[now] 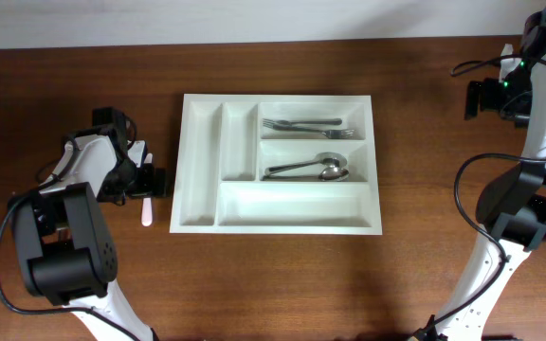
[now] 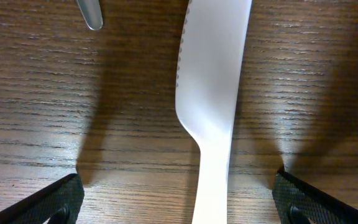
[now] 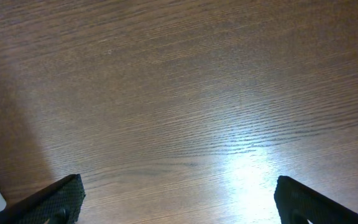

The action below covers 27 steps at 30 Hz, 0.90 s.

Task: Pack container
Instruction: 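Carry the knife into the tray's narrow left compartment and release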

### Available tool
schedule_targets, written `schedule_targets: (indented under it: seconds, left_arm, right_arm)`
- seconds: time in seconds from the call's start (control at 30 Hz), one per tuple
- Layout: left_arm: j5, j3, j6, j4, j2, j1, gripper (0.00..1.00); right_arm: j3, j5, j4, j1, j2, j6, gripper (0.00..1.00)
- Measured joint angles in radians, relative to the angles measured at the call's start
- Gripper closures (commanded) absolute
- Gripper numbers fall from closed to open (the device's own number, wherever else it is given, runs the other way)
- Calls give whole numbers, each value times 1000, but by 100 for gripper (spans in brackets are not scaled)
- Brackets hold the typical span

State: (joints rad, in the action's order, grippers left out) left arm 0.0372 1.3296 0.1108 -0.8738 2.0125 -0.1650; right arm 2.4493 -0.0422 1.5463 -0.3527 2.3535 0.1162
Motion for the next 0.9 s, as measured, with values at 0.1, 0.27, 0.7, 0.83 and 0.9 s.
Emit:
schedule_targets:
  seconds: [0.1,0.27,0.7,0.83,0.9]
  left_arm:
    - [-2,0,-3,0,0,0,25]
    - [-3,2,-7,1,2,0,67]
    - [-2,10,-11,-15,7,0,98]
    - [2,70,-11,-69,27,0,98]
    - [4,112,-11,-91,29,0,98]
  right_arm:
    - [0,0,0,0,0,0,1]
    - [0,0,0,0,0,0,1]
    - [0,0,0,0,0,1,1]
    - [0,0,0,0,0,1,1]
    - [0,0,0,0,0,1,1]
